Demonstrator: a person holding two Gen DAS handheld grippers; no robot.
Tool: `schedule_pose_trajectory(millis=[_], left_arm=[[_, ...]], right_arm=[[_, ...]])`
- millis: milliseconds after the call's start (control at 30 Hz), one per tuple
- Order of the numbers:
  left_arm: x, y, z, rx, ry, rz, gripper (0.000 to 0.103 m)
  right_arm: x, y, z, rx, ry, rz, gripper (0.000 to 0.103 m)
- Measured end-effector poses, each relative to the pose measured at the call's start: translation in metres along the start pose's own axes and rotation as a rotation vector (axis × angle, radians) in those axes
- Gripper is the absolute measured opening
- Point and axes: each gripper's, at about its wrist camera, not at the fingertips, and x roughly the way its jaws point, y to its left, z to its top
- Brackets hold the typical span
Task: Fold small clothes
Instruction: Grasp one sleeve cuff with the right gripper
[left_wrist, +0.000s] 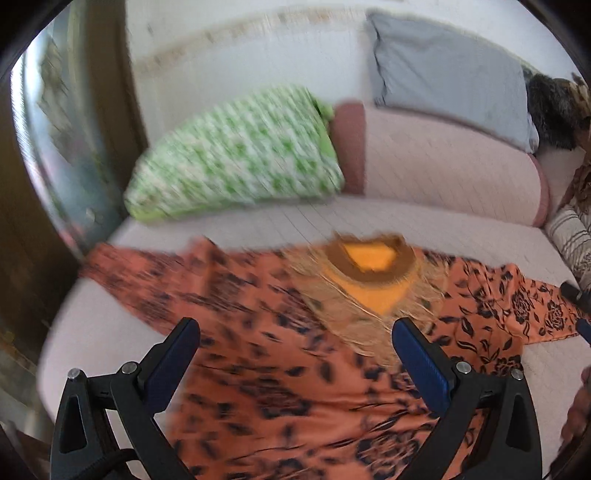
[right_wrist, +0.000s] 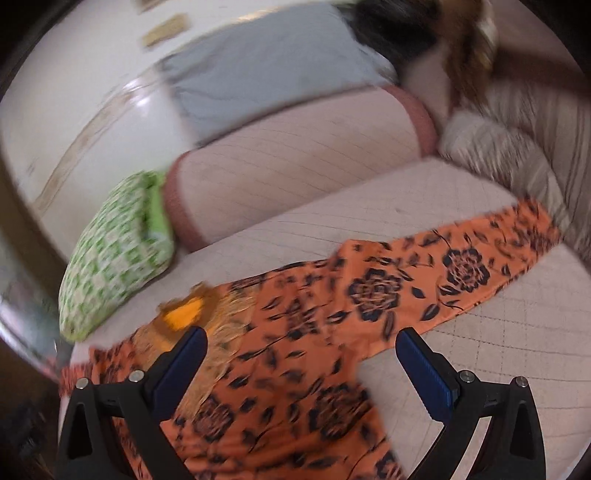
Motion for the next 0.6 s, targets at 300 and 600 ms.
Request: schedule_pose_trajectory(millis=[300,600], left_arm=[[0.103,-0.024,-0.032,0.036,0.199,-0.079,0.103],[0.129,-0.005,-0.034,0.005,0.257,-0.032,0.103]], right_arm=[[0.066,-0.225,0.039,0.599,-0.004,-0.014,0.076],[0.094,-0.317,0.065,0.823,-0.07,-0.036,0.059]])
